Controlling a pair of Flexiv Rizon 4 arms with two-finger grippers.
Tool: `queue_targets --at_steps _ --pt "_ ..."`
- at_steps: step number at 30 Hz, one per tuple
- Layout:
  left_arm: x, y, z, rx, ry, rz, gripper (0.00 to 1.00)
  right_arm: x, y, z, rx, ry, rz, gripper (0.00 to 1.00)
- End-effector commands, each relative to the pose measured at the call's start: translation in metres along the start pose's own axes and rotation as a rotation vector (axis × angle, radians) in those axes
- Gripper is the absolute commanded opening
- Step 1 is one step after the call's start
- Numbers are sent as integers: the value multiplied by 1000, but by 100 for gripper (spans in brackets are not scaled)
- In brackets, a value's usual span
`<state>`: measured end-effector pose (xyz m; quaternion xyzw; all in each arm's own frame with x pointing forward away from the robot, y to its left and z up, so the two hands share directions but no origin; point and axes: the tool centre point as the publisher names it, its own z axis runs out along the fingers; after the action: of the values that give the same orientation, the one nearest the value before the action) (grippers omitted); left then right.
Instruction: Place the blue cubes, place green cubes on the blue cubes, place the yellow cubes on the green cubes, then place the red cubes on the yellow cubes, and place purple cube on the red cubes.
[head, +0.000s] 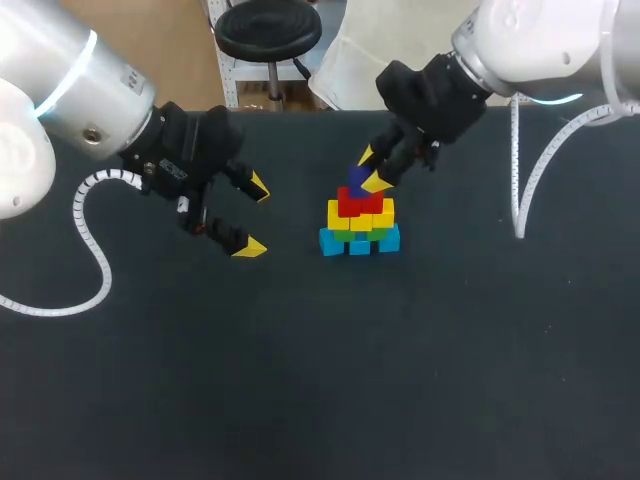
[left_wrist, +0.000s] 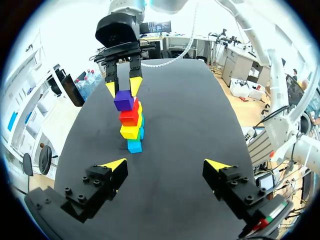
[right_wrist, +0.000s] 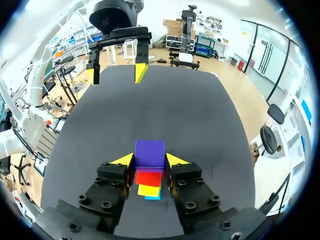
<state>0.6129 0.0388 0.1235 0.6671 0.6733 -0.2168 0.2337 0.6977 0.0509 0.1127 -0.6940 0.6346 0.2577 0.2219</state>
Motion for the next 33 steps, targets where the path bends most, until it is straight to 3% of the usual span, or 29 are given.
queue_targets --at_steps 1,9,15,18,33 --pt "1 0 0 0 -2 2 100 0 0 -1 0 -2 -1 0" --pt "1 0 0 0 -2 2 100 1 1 -2 -3 1 0 2" --pt "1 0 0 0 -2 2 100 1 2 -1 -5 3 3 13" --pt "1 0 0 0 -2 2 100 1 2 -1 -8 3 3 24" --pt "1 0 0 0 -2 2 100 2 1 0 -12 5 6 42"
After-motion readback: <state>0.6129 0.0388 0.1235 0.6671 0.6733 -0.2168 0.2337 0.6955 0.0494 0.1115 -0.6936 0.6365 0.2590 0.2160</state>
